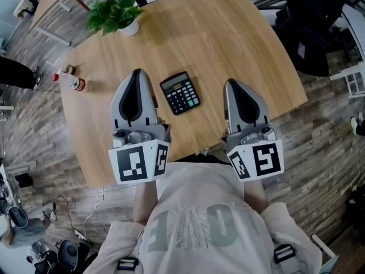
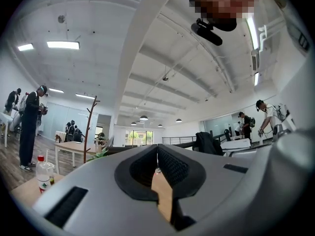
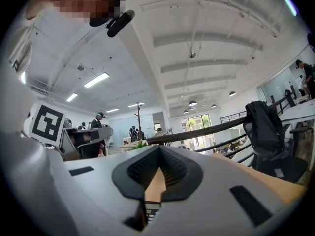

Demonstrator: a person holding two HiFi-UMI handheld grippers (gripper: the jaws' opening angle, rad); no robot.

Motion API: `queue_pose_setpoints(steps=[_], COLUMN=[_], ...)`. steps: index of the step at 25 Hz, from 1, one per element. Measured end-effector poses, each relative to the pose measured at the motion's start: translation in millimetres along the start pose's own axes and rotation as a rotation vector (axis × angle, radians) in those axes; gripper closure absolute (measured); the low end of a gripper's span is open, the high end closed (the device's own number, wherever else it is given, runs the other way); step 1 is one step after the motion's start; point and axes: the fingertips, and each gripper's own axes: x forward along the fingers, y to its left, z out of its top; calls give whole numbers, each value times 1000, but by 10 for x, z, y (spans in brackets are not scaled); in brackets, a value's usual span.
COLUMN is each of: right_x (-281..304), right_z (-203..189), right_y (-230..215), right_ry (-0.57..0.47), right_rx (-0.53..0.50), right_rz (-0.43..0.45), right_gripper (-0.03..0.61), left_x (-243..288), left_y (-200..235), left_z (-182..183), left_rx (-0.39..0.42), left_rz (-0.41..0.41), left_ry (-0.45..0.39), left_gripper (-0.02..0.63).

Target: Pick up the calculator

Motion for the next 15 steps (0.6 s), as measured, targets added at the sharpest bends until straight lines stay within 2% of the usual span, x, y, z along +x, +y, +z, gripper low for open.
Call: queue_pose_setpoints(steps=[3,5,6,7,10,12,15], right_x=[70,137,177,213,304,357,406], right_z=[63,62,49,31,-28,-67,-146], right_y=[53,67,69,75,103,104,73], right_ry=[-9,-2,4,9,23,34,56], right_rx=[12,8,8,11,22,22,32], right_rz=[26,44,50,56,75,86,91], right_gripper=[560,560,560,560,560,560,560], left_x=[47,84,107,130,245,383,620], left_y=[86,101,99,102,155,176,95], left_z=[50,72,82,88,67,-24,-337], left_rx=[-16,-20,-22,-28,-48,-36,8], left_rz=[12,-9,-29,-51,-103,-157,-337], left_ry=[-15,-15,-14,-12,0,52,217], left_gripper=[604,599,559,481,348,325,327])
